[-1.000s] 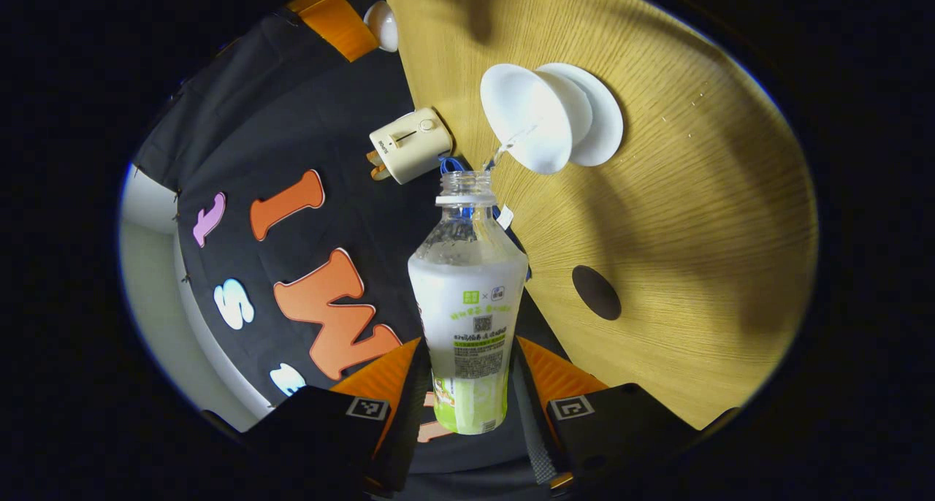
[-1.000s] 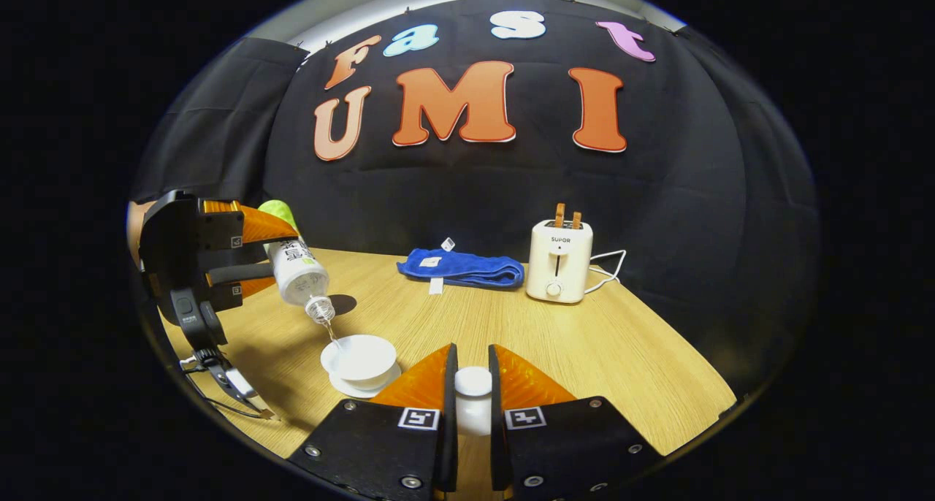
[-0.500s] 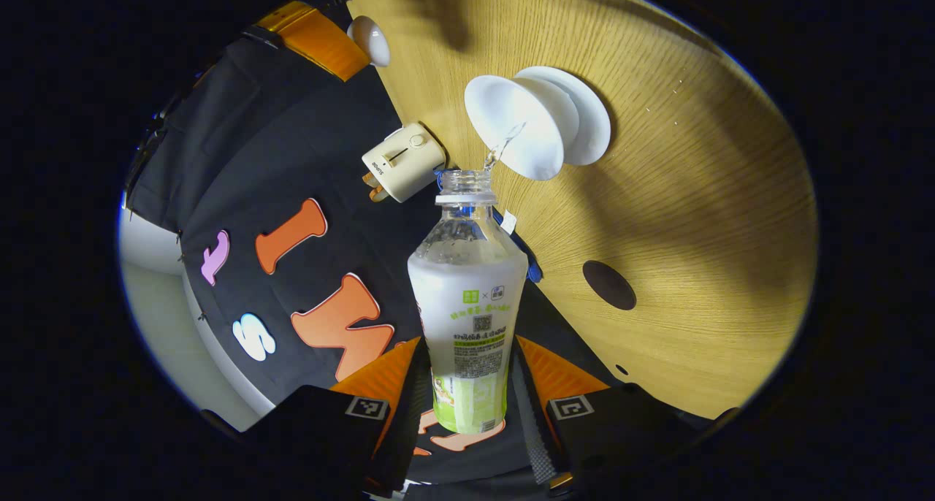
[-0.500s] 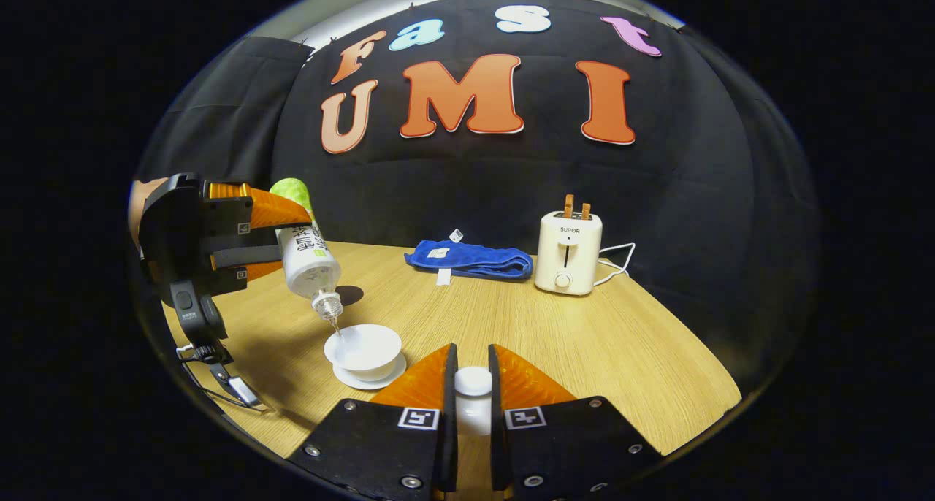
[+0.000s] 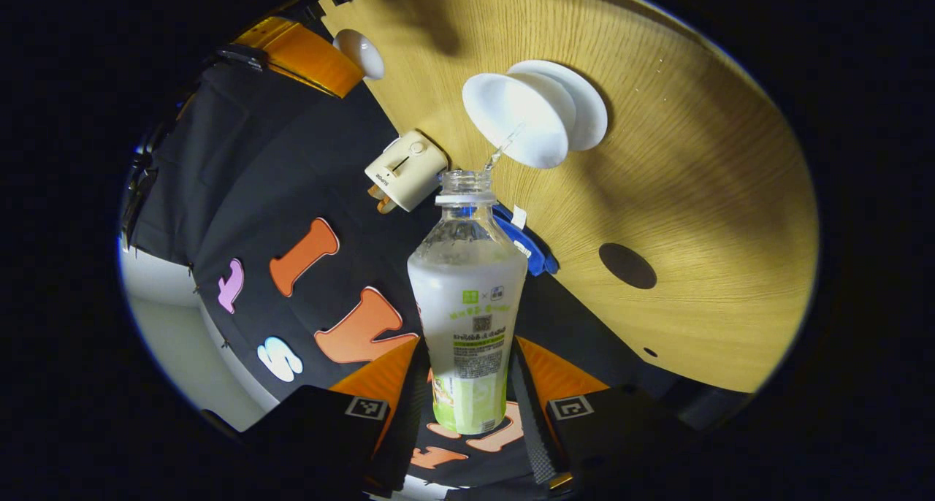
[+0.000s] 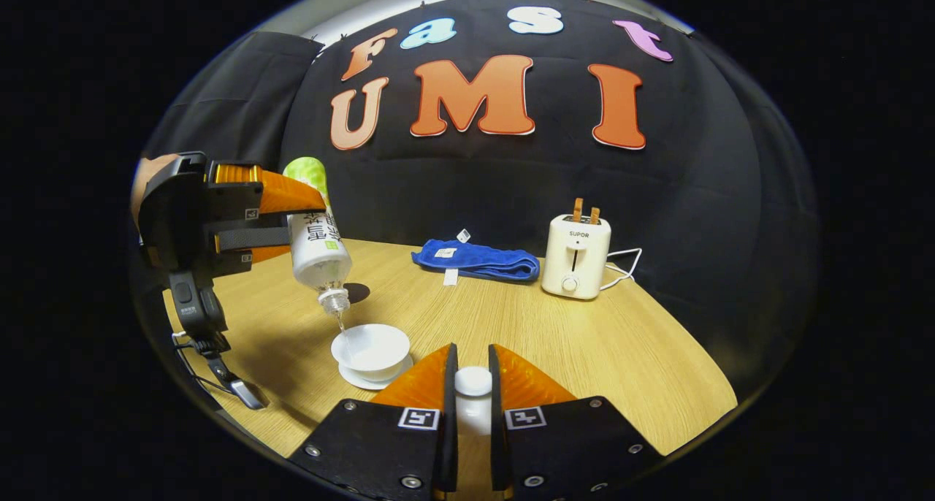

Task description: Open the teacup lid with one hand, grasp the water bottle and pour water into the teacup with the other hand; after pouring, place the water bottle on the coaster and then close the teacup lid.

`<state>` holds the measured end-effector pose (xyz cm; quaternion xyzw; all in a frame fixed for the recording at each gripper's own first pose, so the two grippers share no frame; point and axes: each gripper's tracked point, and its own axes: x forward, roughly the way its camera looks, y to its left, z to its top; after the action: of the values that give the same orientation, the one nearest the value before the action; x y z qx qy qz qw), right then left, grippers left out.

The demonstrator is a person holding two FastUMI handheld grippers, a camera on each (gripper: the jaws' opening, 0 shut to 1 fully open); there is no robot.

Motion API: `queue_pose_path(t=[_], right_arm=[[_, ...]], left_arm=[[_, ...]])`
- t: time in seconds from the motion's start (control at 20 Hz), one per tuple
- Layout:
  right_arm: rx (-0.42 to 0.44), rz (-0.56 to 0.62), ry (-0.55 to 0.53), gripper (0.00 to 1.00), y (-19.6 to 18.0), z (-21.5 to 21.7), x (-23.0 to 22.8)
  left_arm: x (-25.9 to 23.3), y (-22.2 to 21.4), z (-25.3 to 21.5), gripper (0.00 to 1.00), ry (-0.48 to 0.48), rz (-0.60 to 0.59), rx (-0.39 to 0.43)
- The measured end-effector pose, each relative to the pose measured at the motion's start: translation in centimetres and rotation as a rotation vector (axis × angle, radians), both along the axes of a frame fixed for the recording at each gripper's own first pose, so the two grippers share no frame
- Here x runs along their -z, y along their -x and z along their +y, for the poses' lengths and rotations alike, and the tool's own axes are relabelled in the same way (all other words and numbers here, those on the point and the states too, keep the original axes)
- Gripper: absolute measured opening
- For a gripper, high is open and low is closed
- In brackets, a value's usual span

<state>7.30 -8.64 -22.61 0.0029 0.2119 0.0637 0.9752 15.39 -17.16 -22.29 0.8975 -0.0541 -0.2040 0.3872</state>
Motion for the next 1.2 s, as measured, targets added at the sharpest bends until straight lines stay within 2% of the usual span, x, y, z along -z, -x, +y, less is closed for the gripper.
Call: queue_pose_path(t=[0.2,0.45,0.6,0.65,0.7,0.8,0.9,0.95,1.0,1.2], right_arm=[[-0.002,-0.023,-0.01,0.18,-0.1,0.1,-1.0],[0.009,-0.026,-0.018,0.18,0.3,-0.1,-1.0],[0.013,-0.034,-0.041,0.18,0.6,0.0,-1.1],[0.005,-0.045,-0.056,0.18,0.6,0.1,-1.4],[-0.002,-0.054,-0.075,0.18,0.6,0.4,-1.7],[-0.01,-0.068,-0.099,0.18,0.7,0.7,-2.0],[-0.006,-0.086,-0.105,0.18,0.6,0.6,-2.4],[0.004,-0.095,-0.114,0.18,0.4,0.5,-2.6],[0.02,-0.097,-0.128,0.18,0.1,0.4,-2.7],[0.027,-0.109,-0.147,0.18,-0.9,1.0,-3.3]], left_arm=[[-1.3,0.1,-0.2,0.66,-0.016,-0.019,0.022],[-0.9,0.7,-0.8,0.65,0.053,0.003,0.029],[2.3,1.4,-0.6,0.63,0.163,0.102,-0.008],[3.5,1.6,-0.4,0.65,0.205,0.141,-0.026],[4.4,1.8,-0.5,0.63,0.246,0.168,-0.037],[5.7,1.8,-0.1,0.61,0.354,0.215,-0.084],[6.4,1.8,0.5,0.69,0.527,0.272,-0.153],[6.1,1.7,0.6,0.69,0.617,0.287,-0.175],[5.4,1.5,0.5,0.62,0.703,0.286,-0.186],[0.7,-0.4,1.4,0.61,1.046,0.236,-0.214]])
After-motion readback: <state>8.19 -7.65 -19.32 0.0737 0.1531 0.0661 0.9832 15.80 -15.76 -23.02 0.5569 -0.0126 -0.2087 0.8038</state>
